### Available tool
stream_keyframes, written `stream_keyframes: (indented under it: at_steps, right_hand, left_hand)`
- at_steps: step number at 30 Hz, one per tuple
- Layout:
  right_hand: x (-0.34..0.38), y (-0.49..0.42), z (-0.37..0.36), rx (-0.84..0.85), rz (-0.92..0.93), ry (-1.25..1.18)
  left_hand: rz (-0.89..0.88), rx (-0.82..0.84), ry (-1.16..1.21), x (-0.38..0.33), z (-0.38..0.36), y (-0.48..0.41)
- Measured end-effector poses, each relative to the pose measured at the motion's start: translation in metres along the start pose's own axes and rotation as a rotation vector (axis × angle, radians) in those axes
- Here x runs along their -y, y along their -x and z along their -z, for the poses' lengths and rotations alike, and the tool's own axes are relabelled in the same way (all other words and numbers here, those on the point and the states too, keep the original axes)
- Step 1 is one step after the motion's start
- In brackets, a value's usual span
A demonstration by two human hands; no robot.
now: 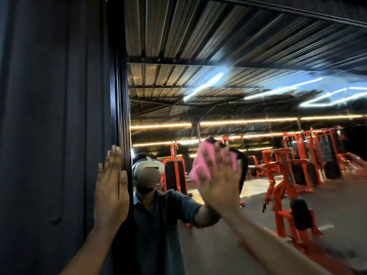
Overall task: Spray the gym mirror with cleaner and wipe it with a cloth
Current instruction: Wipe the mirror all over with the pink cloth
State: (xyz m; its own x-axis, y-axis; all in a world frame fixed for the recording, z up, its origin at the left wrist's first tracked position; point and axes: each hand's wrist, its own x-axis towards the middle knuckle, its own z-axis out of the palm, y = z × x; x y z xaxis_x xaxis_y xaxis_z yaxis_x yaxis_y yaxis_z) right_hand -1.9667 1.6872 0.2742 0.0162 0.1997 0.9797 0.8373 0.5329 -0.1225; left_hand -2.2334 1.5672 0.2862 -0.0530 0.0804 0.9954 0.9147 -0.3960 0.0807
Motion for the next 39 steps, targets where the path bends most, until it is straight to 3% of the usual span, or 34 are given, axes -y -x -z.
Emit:
stream_keyframes:
  at_steps: [2,4,8,12,15,19,22,25,27,30,39]
  right_hand:
    - [-0.013,-0.043,0.004,-0.09,-0.217,-0.008]
    - [-0.004,-0.087,0.005,-0.127,-0.295,-0.065]
    - [0.071,-0.122,0.005,-0.145,-0.026,-0.057]
    - [0.131,-0.065,0.0,-0.004,0.265,-0.201]
    - [0.132,0.002,-0.004,0.049,0.362,-0.262]
    - [0.103,0.097,-0.017,0.063,0.381,-0.255]
    - [0.073,0.122,0.001,0.097,0.206,-0.342]
    - [0.051,0.114,0.049,0.077,-0.116,-0.741]
    - [0.03,0.106,0.086,0.011,-0.284,-0.866]
    - [-0.019,0.107,0.128,-0.021,-0.416,-0.85]
    - [-0.227,0.196,0.252,0.142,-0.649,-0.628]
  left_hand:
    - [0.001,-0.006,-0.005,0.0,-0.001,0.0]
    - [0.005,-0.004,-0.009,0.0,-0.002,0.001]
    - [0.002,-0.003,0.067,0.003,0.001,0.001]
    - [0.026,0.068,0.241,0.004,0.016,0.003]
    - [0.068,0.138,0.314,0.002,0.033,0.013]
    - [0.126,0.2,0.216,-0.009,0.043,0.047]
    - [0.156,0.187,0.009,-0.027,0.041,0.069]
    - [0.14,0.161,-0.063,-0.061,0.036,0.086]
    - [0.129,0.18,-0.036,-0.091,0.026,0.096]
    - [0.101,0.241,0.009,-0.135,-0.002,0.107]
    - [0.09,0.407,0.241,-0.334,-0.136,0.171]
